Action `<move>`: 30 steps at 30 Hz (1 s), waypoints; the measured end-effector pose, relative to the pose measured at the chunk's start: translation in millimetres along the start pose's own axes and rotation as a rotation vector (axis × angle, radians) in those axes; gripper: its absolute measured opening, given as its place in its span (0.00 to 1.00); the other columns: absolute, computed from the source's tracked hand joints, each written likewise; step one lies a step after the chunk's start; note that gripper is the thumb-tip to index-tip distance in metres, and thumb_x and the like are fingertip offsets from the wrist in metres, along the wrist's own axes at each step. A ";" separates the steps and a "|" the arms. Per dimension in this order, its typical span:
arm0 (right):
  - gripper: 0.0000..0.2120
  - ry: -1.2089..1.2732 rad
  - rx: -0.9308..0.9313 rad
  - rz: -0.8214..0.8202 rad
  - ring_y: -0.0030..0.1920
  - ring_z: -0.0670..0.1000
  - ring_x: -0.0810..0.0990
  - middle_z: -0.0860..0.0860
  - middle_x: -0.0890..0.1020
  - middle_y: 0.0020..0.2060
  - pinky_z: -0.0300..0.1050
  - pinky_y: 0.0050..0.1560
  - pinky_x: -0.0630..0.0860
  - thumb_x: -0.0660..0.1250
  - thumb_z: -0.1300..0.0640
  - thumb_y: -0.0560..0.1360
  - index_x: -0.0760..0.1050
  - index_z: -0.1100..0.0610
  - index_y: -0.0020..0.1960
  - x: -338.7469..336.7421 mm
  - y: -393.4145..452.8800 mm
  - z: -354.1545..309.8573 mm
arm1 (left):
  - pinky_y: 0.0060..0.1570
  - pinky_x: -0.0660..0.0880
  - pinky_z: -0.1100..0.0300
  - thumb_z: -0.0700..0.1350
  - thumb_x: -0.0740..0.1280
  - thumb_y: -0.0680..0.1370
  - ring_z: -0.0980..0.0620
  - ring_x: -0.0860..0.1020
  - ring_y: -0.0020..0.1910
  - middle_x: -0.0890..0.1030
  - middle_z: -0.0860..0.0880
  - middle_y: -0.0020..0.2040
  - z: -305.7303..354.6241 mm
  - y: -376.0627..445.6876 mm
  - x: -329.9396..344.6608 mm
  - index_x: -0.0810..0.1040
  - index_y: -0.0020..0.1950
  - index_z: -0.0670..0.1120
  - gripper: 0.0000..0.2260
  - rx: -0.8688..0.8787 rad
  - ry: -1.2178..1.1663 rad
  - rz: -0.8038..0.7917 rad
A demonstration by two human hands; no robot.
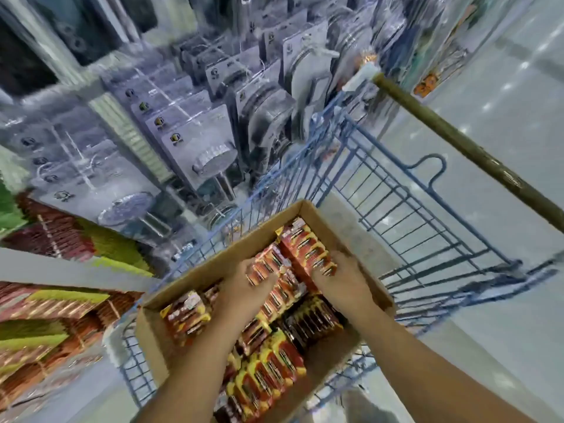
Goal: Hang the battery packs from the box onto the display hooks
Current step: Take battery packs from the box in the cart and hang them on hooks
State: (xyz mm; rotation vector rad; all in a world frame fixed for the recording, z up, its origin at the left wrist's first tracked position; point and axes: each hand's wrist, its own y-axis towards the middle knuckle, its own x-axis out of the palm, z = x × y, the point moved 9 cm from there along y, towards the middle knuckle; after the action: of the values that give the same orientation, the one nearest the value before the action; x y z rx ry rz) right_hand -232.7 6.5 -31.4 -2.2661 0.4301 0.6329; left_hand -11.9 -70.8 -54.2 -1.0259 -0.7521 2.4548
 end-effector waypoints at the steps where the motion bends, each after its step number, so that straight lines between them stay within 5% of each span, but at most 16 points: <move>1: 0.11 -0.039 -0.009 0.028 0.51 0.48 0.76 0.46 0.74 0.52 0.44 0.54 0.70 0.70 0.43 0.78 0.73 0.44 0.57 5.6 8.0 2.5 | 0.61 0.75 0.53 0.65 0.70 0.77 0.50 0.77 0.64 0.74 0.53 0.73 -2.8 9.1 4.7 0.69 0.76 0.56 0.30 -0.018 -0.006 -0.015; 9: 0.23 -0.331 -0.042 0.230 0.66 0.56 0.76 0.54 0.75 0.65 0.54 0.64 0.77 0.67 0.42 0.79 0.71 0.52 0.69 31.4 38.9 18.0 | 0.67 0.71 0.51 0.63 0.69 0.79 0.45 0.71 0.74 0.71 0.47 0.75 -33.4 64.4 40.0 0.69 0.78 0.51 0.31 0.019 0.253 0.064; 14: 0.32 -0.550 0.008 0.212 0.70 0.57 0.73 0.56 0.70 0.72 0.53 0.64 0.76 0.65 0.38 0.81 0.63 0.54 0.78 49.3 51.4 18.1 | 0.68 0.74 0.47 0.60 0.70 0.79 0.43 0.67 0.75 0.68 0.46 0.76 -49.1 82.1 59.8 0.67 0.79 0.50 0.31 0.015 0.425 0.102; 24: 0.37 -0.719 -0.003 0.275 0.71 0.57 0.71 0.55 0.72 0.70 0.55 0.68 0.71 0.68 0.34 0.77 0.65 0.55 0.76 51.2 64.0 29.6 | 0.71 0.66 0.48 0.61 0.75 0.75 0.43 0.69 0.69 0.73 0.45 0.68 -51.1 92.1 59.7 0.69 0.76 0.46 0.35 0.082 0.759 0.235; 26: 0.31 -0.683 0.011 0.266 0.69 0.56 0.73 0.53 0.74 0.68 0.55 0.66 0.73 0.68 0.37 0.78 0.70 0.54 0.73 51.3 64.0 33.3 | 0.68 0.70 0.48 0.61 0.76 0.74 0.44 0.72 0.68 0.75 0.46 0.67 -50.4 88.0 55.4 0.71 0.74 0.47 0.34 0.060 0.733 0.232; 30: 0.19 -0.400 0.061 0.170 0.59 0.53 0.80 0.49 0.78 0.62 0.55 0.56 0.81 0.71 0.41 0.78 0.79 0.49 0.65 52.8 67.1 48.2 | 0.41 0.74 0.57 0.62 0.72 0.78 0.48 0.82 0.53 0.83 0.50 0.56 -55.3 84.7 45.4 0.71 0.73 0.51 0.28 -0.051 0.550 0.172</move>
State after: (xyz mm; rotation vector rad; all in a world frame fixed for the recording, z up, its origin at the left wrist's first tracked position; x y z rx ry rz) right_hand -236.2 -9.9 -128.0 -1.9928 0.4373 1.1174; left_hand -12.5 -95.6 -162.3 -1.7430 -0.5580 2.1221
